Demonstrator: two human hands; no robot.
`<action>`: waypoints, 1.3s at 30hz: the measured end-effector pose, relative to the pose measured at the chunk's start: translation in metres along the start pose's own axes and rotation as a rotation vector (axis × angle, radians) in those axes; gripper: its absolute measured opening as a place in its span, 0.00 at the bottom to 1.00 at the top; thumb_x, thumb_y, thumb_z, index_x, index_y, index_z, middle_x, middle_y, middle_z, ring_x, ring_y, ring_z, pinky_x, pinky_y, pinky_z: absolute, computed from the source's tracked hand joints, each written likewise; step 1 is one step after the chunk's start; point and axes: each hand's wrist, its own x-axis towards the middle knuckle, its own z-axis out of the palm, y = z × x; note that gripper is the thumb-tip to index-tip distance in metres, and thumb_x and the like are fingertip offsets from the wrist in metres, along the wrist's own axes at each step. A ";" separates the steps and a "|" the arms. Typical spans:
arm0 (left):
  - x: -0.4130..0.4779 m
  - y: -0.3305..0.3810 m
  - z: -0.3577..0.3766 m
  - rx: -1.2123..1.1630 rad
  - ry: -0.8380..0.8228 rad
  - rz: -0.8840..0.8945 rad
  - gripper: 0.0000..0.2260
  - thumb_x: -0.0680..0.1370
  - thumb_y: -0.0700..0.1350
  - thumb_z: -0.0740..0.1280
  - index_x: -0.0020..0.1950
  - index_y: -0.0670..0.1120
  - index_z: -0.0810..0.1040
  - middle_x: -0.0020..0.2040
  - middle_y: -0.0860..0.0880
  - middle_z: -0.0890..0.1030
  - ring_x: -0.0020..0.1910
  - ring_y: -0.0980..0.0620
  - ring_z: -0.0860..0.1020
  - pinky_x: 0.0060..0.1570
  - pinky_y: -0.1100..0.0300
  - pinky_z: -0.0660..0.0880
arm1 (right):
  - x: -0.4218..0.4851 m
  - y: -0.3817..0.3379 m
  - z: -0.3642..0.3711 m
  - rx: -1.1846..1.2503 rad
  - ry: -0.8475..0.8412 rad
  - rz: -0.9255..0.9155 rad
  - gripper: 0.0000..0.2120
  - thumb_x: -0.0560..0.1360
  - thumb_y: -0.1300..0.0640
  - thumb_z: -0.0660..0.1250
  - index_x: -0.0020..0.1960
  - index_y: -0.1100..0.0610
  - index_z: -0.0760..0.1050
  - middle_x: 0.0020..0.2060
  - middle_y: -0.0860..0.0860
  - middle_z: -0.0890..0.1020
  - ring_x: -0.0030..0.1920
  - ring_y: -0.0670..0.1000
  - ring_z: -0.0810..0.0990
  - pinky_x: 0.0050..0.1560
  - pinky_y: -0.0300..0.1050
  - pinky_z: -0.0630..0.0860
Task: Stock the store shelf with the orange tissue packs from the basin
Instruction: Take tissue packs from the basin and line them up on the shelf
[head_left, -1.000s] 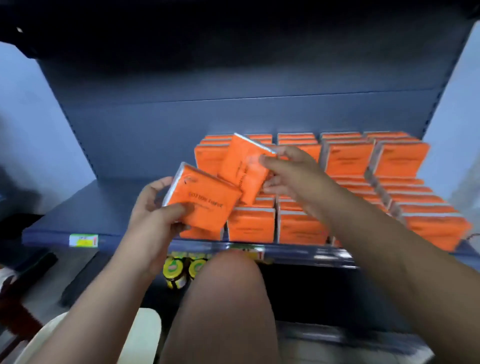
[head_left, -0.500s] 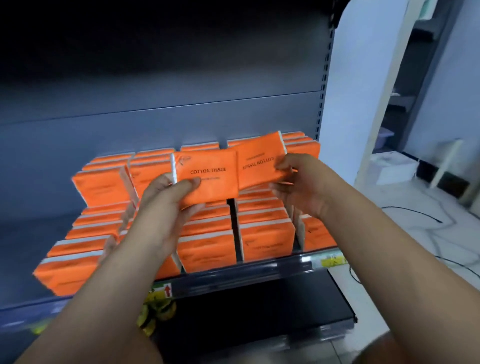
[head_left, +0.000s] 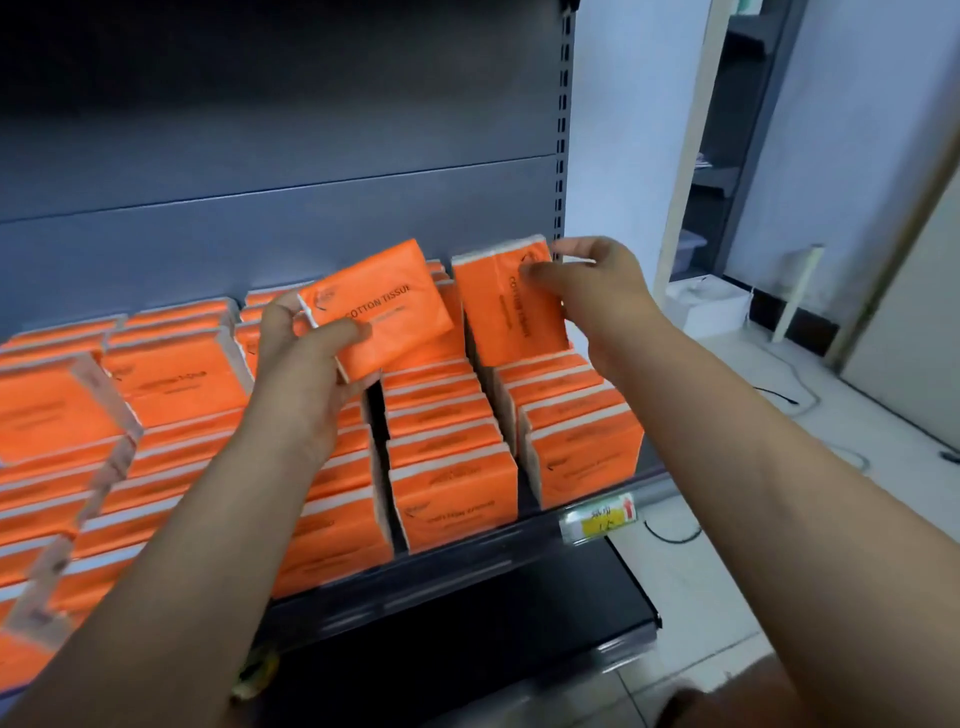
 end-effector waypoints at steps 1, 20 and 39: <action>0.001 -0.004 0.001 0.017 -0.005 0.000 0.18 0.75 0.34 0.69 0.52 0.56 0.72 0.52 0.54 0.85 0.56 0.47 0.85 0.43 0.53 0.80 | 0.005 0.001 0.000 -0.097 0.023 -0.048 0.14 0.71 0.59 0.77 0.55 0.54 0.79 0.48 0.53 0.86 0.46 0.52 0.87 0.49 0.53 0.85; 0.013 -0.038 -0.007 0.247 -0.059 0.040 0.22 0.74 0.29 0.71 0.64 0.46 0.76 0.50 0.46 0.86 0.45 0.52 0.86 0.41 0.59 0.80 | 0.050 0.032 0.014 -1.186 -0.240 -0.770 0.14 0.74 0.60 0.69 0.60 0.53 0.81 0.56 0.55 0.81 0.57 0.61 0.78 0.53 0.58 0.78; 0.010 -0.043 0.000 0.226 -0.018 -0.001 0.20 0.76 0.33 0.72 0.57 0.53 0.67 0.54 0.47 0.84 0.51 0.47 0.85 0.59 0.39 0.80 | -0.018 0.045 0.049 -0.767 -0.074 -0.387 0.06 0.76 0.58 0.64 0.44 0.59 0.78 0.39 0.52 0.81 0.41 0.55 0.78 0.40 0.50 0.73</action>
